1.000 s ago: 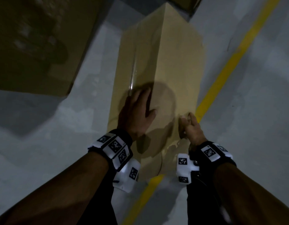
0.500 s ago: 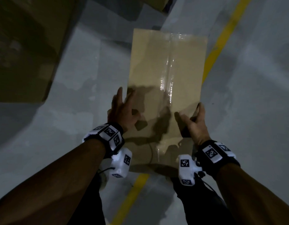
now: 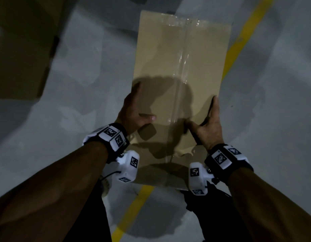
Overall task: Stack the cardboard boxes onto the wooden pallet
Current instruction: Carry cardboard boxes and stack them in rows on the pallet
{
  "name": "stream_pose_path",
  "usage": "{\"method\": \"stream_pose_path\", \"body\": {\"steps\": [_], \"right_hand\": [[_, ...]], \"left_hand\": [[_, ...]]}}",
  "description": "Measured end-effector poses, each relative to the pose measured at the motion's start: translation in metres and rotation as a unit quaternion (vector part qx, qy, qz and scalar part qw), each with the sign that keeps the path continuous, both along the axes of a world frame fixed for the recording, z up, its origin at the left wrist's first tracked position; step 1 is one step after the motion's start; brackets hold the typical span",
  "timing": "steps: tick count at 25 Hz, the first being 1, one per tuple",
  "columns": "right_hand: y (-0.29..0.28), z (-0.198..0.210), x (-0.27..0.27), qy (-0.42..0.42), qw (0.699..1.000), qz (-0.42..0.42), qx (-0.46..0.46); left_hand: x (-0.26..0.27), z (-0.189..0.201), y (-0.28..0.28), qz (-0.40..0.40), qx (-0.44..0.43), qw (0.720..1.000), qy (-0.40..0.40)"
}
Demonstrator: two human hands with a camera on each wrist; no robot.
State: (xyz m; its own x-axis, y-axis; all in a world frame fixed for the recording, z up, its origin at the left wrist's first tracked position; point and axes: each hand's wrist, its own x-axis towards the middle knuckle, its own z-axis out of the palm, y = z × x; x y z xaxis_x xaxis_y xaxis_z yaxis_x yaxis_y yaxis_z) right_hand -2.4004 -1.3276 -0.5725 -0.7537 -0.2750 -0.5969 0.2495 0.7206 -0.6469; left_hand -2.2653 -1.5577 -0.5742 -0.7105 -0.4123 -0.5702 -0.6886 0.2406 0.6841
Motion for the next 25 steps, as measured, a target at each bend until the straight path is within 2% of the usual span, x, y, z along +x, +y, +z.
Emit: {"method": "stream_pose_path", "body": {"steps": [3, 6, 13, 17, 21, 25], "right_hand": [[-0.005, 0.02, 0.01, 0.003, 1.0, 0.001, -0.013], [-0.015, 0.063, 0.026, -0.007, 1.0, -0.008, -0.021], [-0.07, 0.225, 0.073, 0.032, 0.998, -0.024, -0.043], [-0.106, 0.318, 0.113, 0.075, 0.995, -0.022, -0.058], [-0.133, 0.389, 0.146, 0.121, 0.989, -0.025, -0.08], [-0.138, 0.451, 0.186, 0.14, 0.983, -0.038, -0.108]], "left_hand": [[0.009, 0.02, -0.006, 0.007, 0.001, 1.0, 0.013], [0.021, 0.068, -0.015, 0.035, -0.018, 0.999, 0.001], [0.054, 0.238, -0.065, 0.04, -0.064, 0.997, 0.009], [0.094, 0.331, -0.094, 0.058, -0.078, 0.995, 0.038], [0.13, 0.416, -0.112, 0.088, -0.068, 0.992, 0.059], [0.171, 0.49, -0.111, 0.114, -0.075, 0.987, 0.088]]}}
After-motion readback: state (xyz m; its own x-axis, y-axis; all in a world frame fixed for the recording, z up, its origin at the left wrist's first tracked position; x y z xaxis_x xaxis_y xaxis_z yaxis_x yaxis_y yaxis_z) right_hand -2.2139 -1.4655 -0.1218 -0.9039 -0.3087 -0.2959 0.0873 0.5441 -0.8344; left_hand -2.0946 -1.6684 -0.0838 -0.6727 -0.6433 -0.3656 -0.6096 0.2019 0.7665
